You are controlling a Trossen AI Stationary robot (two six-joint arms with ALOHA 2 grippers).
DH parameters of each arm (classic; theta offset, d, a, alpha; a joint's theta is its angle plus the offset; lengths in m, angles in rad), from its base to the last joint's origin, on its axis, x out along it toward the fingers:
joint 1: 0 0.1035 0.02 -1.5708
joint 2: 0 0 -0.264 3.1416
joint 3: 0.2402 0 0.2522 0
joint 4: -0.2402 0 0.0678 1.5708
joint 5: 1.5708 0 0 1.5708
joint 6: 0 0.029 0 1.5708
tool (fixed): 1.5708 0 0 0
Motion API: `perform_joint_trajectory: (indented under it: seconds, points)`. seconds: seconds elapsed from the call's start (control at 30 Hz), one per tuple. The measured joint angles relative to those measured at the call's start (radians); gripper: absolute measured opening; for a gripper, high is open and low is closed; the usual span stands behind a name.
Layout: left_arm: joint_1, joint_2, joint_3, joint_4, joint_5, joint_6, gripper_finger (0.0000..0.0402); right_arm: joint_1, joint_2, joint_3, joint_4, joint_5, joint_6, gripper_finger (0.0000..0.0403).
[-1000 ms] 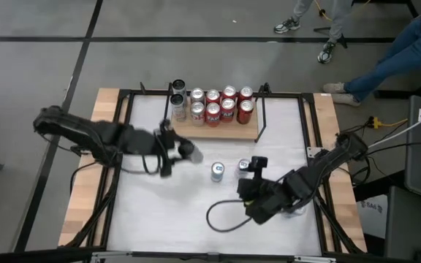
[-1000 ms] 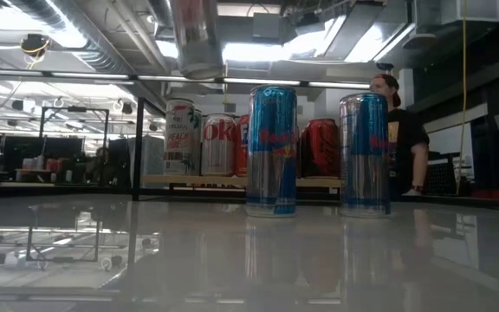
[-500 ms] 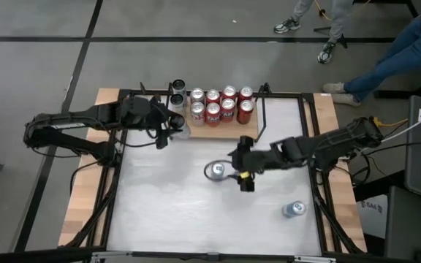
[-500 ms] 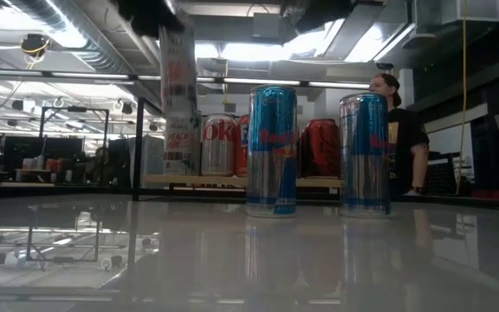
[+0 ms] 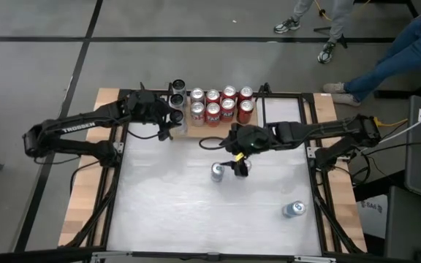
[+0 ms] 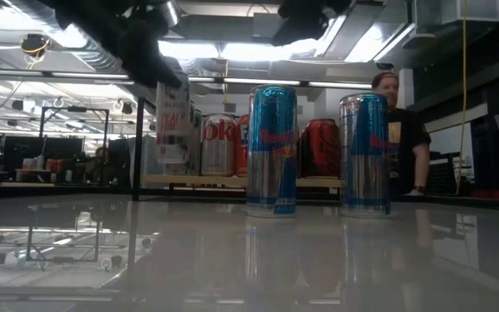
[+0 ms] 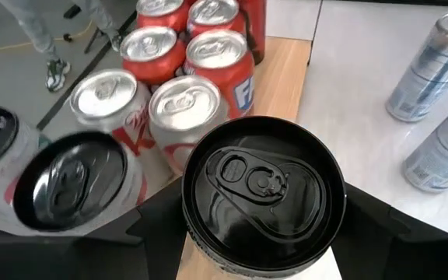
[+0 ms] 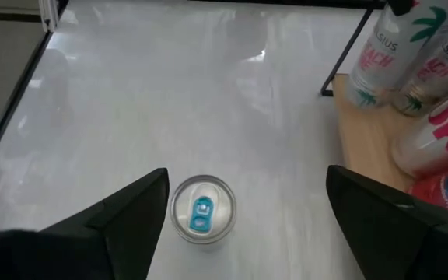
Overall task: Place canned beverage on shelf
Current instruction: Put the white and pink soda can on the shelf aligned with other white and pink soda can
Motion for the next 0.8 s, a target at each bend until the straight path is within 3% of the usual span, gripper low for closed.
perform_joint_trajectory:
  seconds: [0.17,0.8]
  points:
    - [0.05,0.0,-0.038,0.035,0.053,0.002,0.0238,-0.005,0.001,0.0,0.0,-0.007,-0.017,0.0337]
    - [0.079,0.066,-0.045,0.066,0.053,0.021,0.0238,-0.002,0.002,0.0,0.0,-0.007,-0.017,0.0337]
